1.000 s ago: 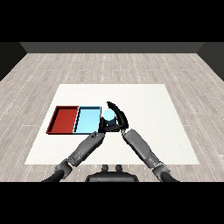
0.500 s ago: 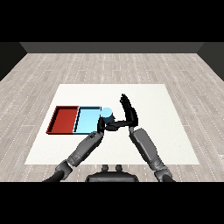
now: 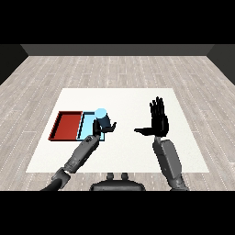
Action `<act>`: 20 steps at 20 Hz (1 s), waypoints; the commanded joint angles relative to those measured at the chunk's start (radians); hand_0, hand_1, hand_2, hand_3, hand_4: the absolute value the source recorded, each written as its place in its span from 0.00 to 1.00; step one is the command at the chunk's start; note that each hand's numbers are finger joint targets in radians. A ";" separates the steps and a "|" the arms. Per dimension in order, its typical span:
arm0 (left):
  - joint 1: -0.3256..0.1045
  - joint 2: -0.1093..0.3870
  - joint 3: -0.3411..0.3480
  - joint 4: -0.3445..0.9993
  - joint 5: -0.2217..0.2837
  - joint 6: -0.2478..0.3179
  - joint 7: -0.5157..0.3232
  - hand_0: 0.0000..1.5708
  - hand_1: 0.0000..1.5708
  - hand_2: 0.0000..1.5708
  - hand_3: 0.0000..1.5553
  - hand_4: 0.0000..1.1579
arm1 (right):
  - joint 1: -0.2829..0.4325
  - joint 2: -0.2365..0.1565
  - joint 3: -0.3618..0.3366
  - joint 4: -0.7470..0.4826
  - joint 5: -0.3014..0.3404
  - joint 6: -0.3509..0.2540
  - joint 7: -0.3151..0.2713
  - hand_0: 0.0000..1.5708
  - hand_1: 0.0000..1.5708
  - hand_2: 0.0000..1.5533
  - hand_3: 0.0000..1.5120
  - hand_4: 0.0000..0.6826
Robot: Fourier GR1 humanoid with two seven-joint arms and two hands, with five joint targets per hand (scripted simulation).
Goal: Pick the blue can and put it in the blue box
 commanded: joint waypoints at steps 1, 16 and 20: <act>0.018 0.071 0.021 -0.045 -0.045 0.020 0.052 1.00 1.00 0.99 0.95 0.99 | 0.076 -0.038 -0.082 -0.012 -0.043 0.057 -0.035 0.00 0.00 0.00 0.00 0.00; -0.264 0.135 0.202 0.607 -0.084 -0.105 0.173 1.00 1.00 1.00 0.94 0.88 | 0.001 -0.048 -0.172 0.106 -0.063 0.057 -0.005 0.00 0.00 0.00 0.00 0.00; -0.301 0.105 0.212 0.760 -0.099 -0.084 0.210 1.00 1.00 0.96 0.87 0.85 | 0.007 -0.022 -0.152 0.132 -0.030 0.047 -0.044 0.00 0.00 0.00 0.00 0.00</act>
